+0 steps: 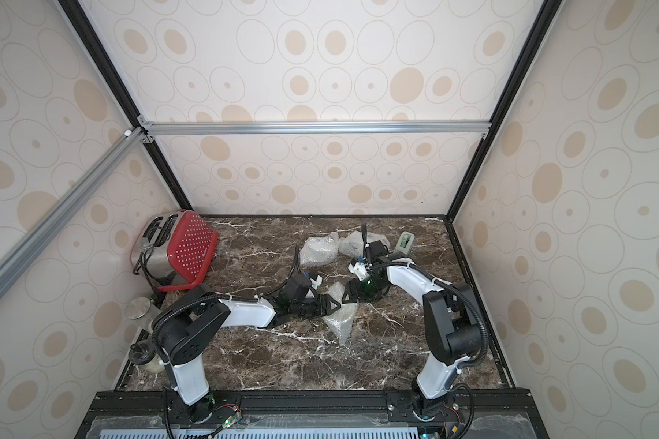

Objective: Wrap bowls in bubble wrap
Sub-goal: Wrap the bowl in bubble wrap.

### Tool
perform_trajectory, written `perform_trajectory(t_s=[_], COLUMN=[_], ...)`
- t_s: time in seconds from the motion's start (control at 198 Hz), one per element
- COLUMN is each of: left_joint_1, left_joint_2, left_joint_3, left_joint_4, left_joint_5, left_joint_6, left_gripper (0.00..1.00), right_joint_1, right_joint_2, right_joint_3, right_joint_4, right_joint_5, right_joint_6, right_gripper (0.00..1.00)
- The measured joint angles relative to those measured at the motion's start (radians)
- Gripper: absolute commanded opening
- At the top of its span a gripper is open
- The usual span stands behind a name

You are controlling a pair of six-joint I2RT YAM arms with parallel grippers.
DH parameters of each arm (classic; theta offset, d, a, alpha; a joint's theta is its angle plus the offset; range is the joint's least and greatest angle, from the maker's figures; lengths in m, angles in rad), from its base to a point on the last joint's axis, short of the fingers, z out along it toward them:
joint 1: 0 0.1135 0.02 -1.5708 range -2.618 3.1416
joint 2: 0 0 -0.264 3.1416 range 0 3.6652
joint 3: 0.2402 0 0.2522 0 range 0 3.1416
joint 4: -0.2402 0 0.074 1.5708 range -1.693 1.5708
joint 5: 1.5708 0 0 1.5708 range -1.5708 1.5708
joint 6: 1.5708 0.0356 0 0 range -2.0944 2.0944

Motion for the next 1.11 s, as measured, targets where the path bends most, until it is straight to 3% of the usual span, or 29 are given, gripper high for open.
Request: perform_trajectory(t_s=[0.207,0.476,0.723,1.108], left_joint_1=[0.003,0.004,0.013,0.033], left_joint_2=[0.002,0.0,-0.037,-0.234], left_joint_3=[0.0,0.0,0.0,-0.006], left_joint_4=[0.001,0.001,-0.035,-0.173], left_joint_5=[0.007,0.009,0.002,-0.051], left_joint_6=[0.002,0.007,0.02,0.066], left_gripper=[0.66,0.7,0.77,0.75], right_joint_1=[0.03,0.04,0.041,0.04], right_joint_2=[0.038,0.077,0.09,0.09], right_joint_3=[0.0,0.0,0.0,0.0], right_joint_4=[-0.001,0.016,0.026,0.026], right_joint_5=[0.032,0.101,0.137,0.154], right_joint_6=[-0.004,0.023,0.034,0.041], right_gripper=[0.64,0.42,0.4,0.39])
